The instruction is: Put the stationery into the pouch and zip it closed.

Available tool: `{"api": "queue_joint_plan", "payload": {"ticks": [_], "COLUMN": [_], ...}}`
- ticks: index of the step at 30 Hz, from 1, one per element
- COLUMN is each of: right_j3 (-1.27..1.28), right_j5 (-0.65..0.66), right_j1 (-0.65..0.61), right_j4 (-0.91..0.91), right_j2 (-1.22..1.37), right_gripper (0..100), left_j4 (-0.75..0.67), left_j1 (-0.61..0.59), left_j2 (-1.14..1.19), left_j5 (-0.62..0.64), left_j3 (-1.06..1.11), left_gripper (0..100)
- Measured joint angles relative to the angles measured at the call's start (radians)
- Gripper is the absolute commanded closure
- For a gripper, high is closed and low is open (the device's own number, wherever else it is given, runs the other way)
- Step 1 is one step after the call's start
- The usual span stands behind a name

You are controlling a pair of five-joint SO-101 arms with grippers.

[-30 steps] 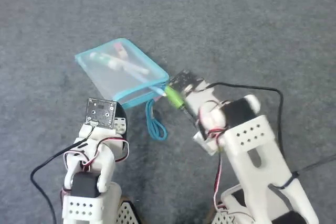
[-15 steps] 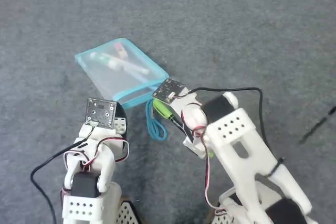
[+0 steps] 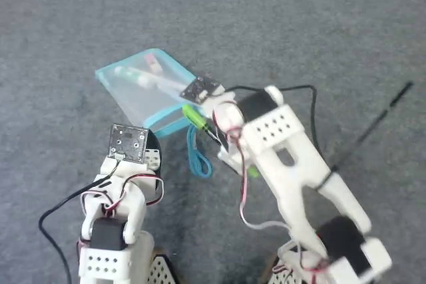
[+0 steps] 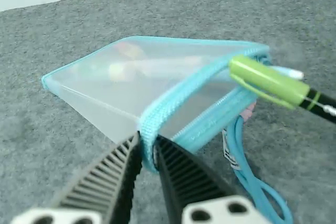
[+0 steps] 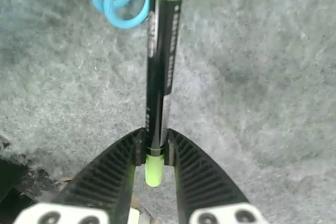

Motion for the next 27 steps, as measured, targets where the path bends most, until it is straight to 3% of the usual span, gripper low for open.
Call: {"api": "queue_joint_plan", "payload": {"ticks": [10, 18, 27], "right_j3": [-0.436, -0.35, -0.192], "right_j5": [0.0, 0.032, 0.101], "right_j1": [0.0, -0.005, -0.002], "right_j4": [0.13, 0.13, 0.13], "right_j2": [0.402, 0.391, 0.189], "right_gripper": [99.1, 99.1, 99.1], "left_j4": [-0.002, 0.0, 0.0], "left_j1": [0.002, 0.002, 0.002], "left_j2": [-0.005, 0.003, 0.003], "left_j5": [-0.003, -0.003, -0.003], "left_j3": [0.0, 0.002, 0.002], "left_gripper": [99, 99, 99]}}
